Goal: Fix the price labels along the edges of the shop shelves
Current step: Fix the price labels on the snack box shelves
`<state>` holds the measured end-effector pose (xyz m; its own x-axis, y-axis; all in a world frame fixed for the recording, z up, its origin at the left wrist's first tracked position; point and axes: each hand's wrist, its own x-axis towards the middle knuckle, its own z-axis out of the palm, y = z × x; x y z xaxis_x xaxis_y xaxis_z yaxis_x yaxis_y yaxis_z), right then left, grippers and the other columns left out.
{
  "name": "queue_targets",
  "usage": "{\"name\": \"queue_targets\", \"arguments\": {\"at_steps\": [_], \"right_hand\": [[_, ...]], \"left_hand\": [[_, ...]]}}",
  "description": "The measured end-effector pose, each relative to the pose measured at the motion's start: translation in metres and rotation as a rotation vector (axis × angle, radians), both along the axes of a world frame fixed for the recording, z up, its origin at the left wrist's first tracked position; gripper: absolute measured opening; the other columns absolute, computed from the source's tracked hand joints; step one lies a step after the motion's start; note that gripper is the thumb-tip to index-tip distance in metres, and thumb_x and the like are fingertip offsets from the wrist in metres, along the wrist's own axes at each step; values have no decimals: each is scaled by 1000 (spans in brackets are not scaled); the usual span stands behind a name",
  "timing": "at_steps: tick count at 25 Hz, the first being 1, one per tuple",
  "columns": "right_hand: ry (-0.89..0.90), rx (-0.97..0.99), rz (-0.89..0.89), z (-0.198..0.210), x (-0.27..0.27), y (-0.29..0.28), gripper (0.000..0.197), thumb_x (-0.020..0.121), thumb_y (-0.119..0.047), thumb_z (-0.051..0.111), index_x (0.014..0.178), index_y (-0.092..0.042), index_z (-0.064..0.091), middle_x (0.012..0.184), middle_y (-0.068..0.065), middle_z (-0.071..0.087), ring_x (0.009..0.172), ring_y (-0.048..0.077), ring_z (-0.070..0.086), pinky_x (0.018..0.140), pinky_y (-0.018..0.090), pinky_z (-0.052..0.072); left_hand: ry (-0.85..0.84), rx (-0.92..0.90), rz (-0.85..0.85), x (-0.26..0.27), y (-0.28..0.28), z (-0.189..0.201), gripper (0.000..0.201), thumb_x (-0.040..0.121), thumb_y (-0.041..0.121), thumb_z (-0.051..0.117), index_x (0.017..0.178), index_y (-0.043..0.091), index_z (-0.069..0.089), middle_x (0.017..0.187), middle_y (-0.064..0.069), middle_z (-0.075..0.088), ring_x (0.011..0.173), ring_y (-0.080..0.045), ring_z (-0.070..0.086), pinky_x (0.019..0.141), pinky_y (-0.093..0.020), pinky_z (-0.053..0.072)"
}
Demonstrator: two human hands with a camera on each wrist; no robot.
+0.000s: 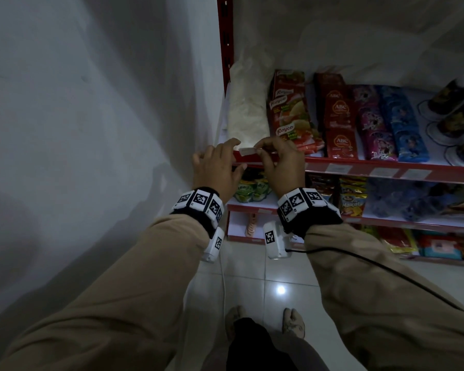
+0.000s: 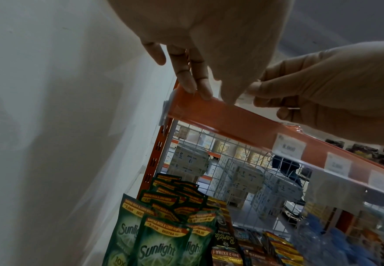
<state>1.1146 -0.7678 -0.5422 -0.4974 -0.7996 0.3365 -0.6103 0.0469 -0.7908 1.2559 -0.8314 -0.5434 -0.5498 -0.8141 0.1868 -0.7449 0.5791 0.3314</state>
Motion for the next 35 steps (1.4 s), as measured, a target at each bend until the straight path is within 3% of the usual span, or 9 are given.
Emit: {"name": "queue_targets", "arguments": {"at_steps": [5, 10, 14, 25, 31, 35], "right_hand": [[117, 76, 48, -6, 3, 6, 14, 82, -6, 62, 94, -11, 68, 89, 12, 63, 88, 29, 56, 75, 39, 48], [442, 267, 65, -3, -1, 7, 18, 82, -20, 62, 96, -11, 67, 100, 12, 60, 98, 32, 48, 83, 40, 40], [550, 365, 63, -2, -2, 5, 17, 88, -19, 57, 99, -11, 68, 103, 14, 58, 99, 32, 48, 80, 41, 40], [623, 353, 67, -3, -3, 6, 20, 91, -23, 54, 102, -11, 67, 102, 14, 59, 97, 33, 50, 78, 42, 38], [627, 345, 57, -1, -5, 7, 18, 86, -21, 57, 100, -15, 66, 99, 10, 62, 96, 33, 52, 77, 40, 36], [635, 330, 57, 3, -6, 11, 26, 77, -18, 58, 103, -18, 61, 98, 7, 62, 95, 32, 52, 78, 40, 37]], "left_hand": [[-133, -83, -48, -1, -4, -2, 23, 96, 33, 45, 111, 23, 59, 111, -2, 57, 105, -26, 48, 90, -41, 26], [-220, -219, -98, 1, -7, -1, 23, 94, 31, 48, 104, 18, 63, 107, -5, 58, 103, -29, 48, 89, -44, 30], [-281, -274, -82, 2, -9, 1, 27, 95, 37, 46, 101, 19, 66, 105, -4, 58, 102, -29, 48, 89, -45, 31], [-257, -263, -92, 3, -13, -4, 24, 96, 33, 44, 107, 19, 62, 110, -4, 56, 103, -29, 48, 90, -45, 30], [-223, -306, -100, 3, -15, -5, 21, 96, 33, 47, 106, 20, 60, 106, -2, 59, 99, -27, 51, 89, -45, 32], [-145, -296, -87, 4, -15, -3, 19, 90, 27, 54, 108, 21, 57, 103, -1, 62, 96, -27, 53, 88, -45, 29]]}}
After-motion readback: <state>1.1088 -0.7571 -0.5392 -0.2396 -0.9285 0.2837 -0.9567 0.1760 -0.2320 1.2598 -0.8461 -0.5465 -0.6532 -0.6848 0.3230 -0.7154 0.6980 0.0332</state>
